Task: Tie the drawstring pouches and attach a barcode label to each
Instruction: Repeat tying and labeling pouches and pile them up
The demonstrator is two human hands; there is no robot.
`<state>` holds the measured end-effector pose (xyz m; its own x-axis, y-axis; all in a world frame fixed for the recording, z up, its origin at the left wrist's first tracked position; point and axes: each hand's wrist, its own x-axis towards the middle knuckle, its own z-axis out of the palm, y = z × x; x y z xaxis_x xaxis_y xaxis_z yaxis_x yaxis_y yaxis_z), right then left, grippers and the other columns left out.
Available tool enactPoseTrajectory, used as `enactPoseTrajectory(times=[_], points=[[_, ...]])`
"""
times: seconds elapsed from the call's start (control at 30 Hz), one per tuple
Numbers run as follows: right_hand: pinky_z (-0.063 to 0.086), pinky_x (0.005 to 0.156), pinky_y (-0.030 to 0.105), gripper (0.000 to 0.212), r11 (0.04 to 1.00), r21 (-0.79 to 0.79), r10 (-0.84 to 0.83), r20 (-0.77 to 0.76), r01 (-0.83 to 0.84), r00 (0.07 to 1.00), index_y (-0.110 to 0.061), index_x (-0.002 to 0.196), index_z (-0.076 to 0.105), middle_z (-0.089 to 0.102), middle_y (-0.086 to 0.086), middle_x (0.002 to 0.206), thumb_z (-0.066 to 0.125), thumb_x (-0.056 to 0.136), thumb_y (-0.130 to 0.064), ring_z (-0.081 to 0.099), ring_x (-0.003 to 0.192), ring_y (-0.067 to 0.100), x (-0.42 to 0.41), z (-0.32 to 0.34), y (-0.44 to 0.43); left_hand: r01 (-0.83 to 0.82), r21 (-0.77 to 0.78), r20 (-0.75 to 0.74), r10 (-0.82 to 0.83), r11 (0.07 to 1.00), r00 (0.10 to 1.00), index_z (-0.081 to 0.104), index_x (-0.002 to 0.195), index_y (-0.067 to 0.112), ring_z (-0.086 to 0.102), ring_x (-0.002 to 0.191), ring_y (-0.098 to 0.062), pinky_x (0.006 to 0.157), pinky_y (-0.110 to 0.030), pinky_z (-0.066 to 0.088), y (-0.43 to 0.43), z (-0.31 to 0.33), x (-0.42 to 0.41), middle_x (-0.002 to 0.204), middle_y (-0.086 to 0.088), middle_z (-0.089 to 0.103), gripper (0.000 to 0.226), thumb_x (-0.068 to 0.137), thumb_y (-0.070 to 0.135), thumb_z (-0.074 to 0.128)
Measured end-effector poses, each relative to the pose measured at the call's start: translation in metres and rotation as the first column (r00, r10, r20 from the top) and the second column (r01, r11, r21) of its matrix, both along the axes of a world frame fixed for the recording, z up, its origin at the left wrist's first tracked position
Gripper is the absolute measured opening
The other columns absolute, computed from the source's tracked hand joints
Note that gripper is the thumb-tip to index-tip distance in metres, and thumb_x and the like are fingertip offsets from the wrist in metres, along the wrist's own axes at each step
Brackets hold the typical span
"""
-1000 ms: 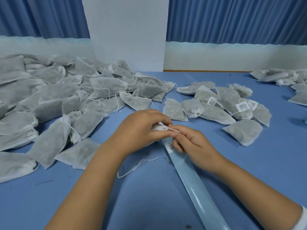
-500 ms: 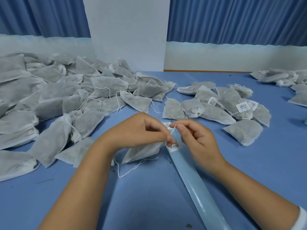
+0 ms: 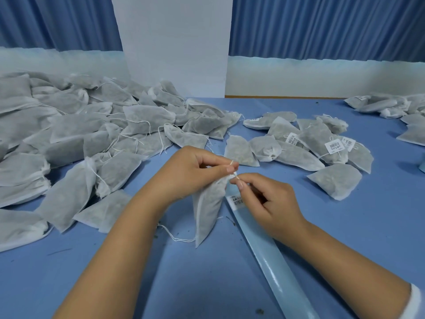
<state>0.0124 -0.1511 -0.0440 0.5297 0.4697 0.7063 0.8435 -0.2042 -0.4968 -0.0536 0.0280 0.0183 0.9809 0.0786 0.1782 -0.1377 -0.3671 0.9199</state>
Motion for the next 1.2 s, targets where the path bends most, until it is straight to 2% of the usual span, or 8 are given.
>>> enactPoseTrajectory(times=[0.13, 0.23, 0.33, 0.47, 0.57, 0.7, 1.0, 1.2], points=[[0.038, 0.053, 0.018, 0.018, 0.995, 0.085, -0.053, 0.105, 0.044, 0.993, -0.014, 0.093, 0.074, 0.063, -0.008, 0.067, 0.058, 0.093, -0.022, 0.047, 0.054, 0.007, 0.005, 0.007, -0.005, 0.044, 0.167, -0.062, -0.034, 0.985, 0.997, 0.081, 0.085, 0.026, 0.051, 0.054, 0.006, 0.054, -0.006, 0.037, 0.002, 0.002, -0.002, 0.064, 0.017, 0.070, 0.004, 0.084, 0.025, 0.077], [0.037, 0.057, 0.015, 0.016, 0.995, 0.094, -0.045, 0.112, 0.034, 0.993, -0.014, 0.089, 0.076, 0.062, -0.005, 0.066, 0.062, 0.091, -0.020, 0.047, 0.058, 0.009, 0.008, 0.009, -0.006, 0.145, 0.177, -0.115, -0.125, 0.974, 0.985, 0.079, 0.078, 0.025, 0.058, 0.065, 0.005, 0.062, -0.007, 0.041, 0.002, 0.003, -0.002, 0.074, 0.009, 0.074, 0.011, 0.088, 0.024, 0.074], [0.038, 0.061, 0.016, 0.011, 0.995, 0.083, 0.065, -0.114, -0.056, 0.991, -0.020, 0.089, 0.076, 0.063, 0.001, 0.068, 0.065, 0.091, -0.018, 0.051, 0.064, 0.010, 0.009, 0.007, -0.003, 0.219, 0.112, -0.158, -0.200, 0.969, 0.967, 0.076, 0.078, 0.023, 0.064, 0.076, 0.003, 0.074, -0.009, 0.045, -0.003, 0.001, -0.003, 0.076, 0.010, 0.073, 0.015, 0.091, 0.020, 0.069], [0.046, 0.086, 0.022, 0.024, 0.995, 0.043, 0.102, -0.412, -0.092, 0.905, -0.031, 0.109, 0.069, 0.067, -0.005, 0.099, 0.067, 0.091, -0.015, 0.060, 0.095, 0.007, 0.009, 0.007, 0.000, 0.097, 0.031, -0.170, -0.090, 0.995, 0.981, 0.075, 0.079, 0.019, 0.056, 0.077, -0.006, 0.080, -0.025, 0.041, -0.007, -0.003, 0.003, 0.074, 0.010, 0.068, 0.027, 0.074, 0.044, 0.066], [0.041, 0.098, 0.021, 0.030, 0.995, 0.093, 0.001, -0.348, 0.033, 0.938, -0.038, 0.107, 0.061, 0.060, -0.012, 0.110, 0.069, 0.088, -0.015, 0.056, 0.109, 0.006, 0.009, 0.010, -0.002, 0.009, -0.037, -0.177, -0.016, 0.999, 0.984, 0.073, 0.067, 0.030, 0.054, 0.071, -0.008, 0.081, -0.029, 0.041, -0.008, -0.002, 0.004, 0.071, 0.012, 0.067, 0.015, 0.076, 0.036, 0.061], [0.040, 0.093, 0.020, 0.026, 0.991, 0.132, -0.003, -0.260, 0.038, 0.966, -0.034, 0.086, 0.066, 0.060, -0.004, 0.096, 0.071, 0.083, -0.009, 0.058, 0.100, 0.012, 0.004, 0.014, -0.004, -0.011, -0.070, -0.153, 0.000, 0.997, 0.988, 0.071, 0.067, 0.027, 0.056, 0.067, -0.006, 0.077, -0.023, 0.044, -0.009, -0.003, 0.004, 0.072, 0.009, 0.067, 0.028, 0.091, 0.018, 0.059], [0.047, 0.095, 0.033, 0.015, 0.982, 0.169, 0.148, -0.454, -0.078, 0.879, -0.022, 0.089, 0.076, 0.066, 0.003, 0.095, 0.074, 0.084, -0.008, 0.063, 0.097, 0.016, -0.002, 0.015, -0.001, 0.071, -0.083, -0.161, -0.084, 0.994, 0.983, 0.067, 0.070, 0.020, 0.057, 0.060, -0.006, 0.067, -0.012, 0.047, -0.014, 0.001, 0.001, 0.070, 0.006, 0.066, 0.029, 0.093, 0.011, 0.053], [0.046, 0.089, 0.024, 0.010, 0.984, 0.153, 0.150, -0.429, -0.092, 0.891, -0.015, 0.084, 0.074, 0.065, -0.002, 0.089, 0.074, 0.084, -0.005, 0.063, 0.091, 0.013, 0.002, 0.012, -0.001, 0.072, -0.039, -0.172, -0.077, 0.997, 0.982, 0.068, 0.069, 0.022, 0.056, 0.060, -0.007, 0.065, -0.011, 0.046, -0.015, -0.001, 0.003, 0.069, 0.007, 0.065, 0.027, 0.092, 0.015, 0.056]])
